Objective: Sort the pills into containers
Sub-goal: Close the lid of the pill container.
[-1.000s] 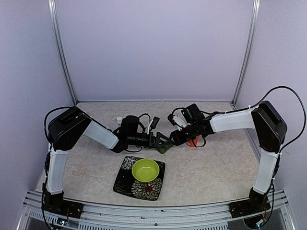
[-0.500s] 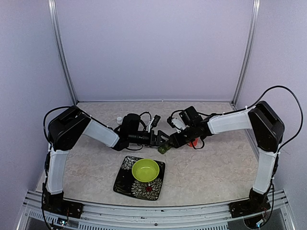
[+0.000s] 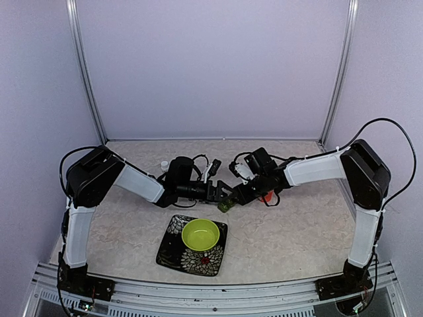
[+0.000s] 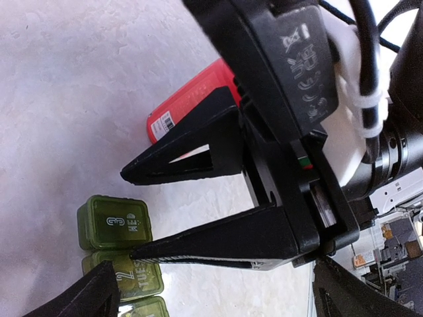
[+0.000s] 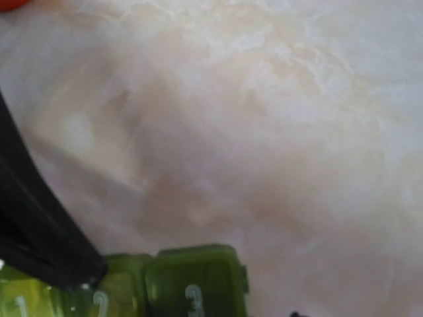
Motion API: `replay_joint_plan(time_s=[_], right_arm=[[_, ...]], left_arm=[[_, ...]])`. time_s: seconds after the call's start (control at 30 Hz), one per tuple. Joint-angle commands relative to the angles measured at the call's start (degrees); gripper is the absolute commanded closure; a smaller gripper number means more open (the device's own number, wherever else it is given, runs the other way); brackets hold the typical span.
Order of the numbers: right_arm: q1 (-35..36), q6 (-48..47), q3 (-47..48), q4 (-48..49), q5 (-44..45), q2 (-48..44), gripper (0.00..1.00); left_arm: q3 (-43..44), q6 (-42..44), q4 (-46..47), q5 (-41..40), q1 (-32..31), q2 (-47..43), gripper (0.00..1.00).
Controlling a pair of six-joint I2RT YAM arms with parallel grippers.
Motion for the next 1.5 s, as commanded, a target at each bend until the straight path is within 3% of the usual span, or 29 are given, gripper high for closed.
replay_joint_plan(time_s=[0.0,0.4,0.77,1.1,1.23,1.33,1.47], right_arm=[[2.13,-0.78,-1.12,-1.87,1.64,3.06,0.51],[3.43,-1.19,-4.62,0.68,-0.29,1.54,0.5],[3.14,-1.11,-1.09,-1.67,0.69,-2.61,0.36],[2.38,-1.89,0.44,-2.94,2.8,-8.81,0.27],[2.35,-2.56,-0.1,-2.92,2.23,-11.56,0.19],[2.38,-2.73,-1.64,-2.62,2.43,-14.45,0.01],[2.38,-2.94,-3.78,-2.37,3.57,-18.9,0.0]], left_arm=[[1.76,1.93,-3.18,-0.75,-0.87,-0.01,0.01],[1.55,1.35,-4.18,-1.76,-0.88,0.16,0.01],[2.75,0.67,-2.32,-1.27,0.35,-2.4,0.01],[2.12,2.15,-2.7,-3.54,4.83,-10.1,0.01],[0.27,6.1,-9.07,-10.11,6.21,-14.71,0.01],[-0.55,11.0,-20.48,-21.87,6.16,-17.72,0.01],[-0.83,14.16,-28.73,-31.27,6.43,-17.82,0.01]])
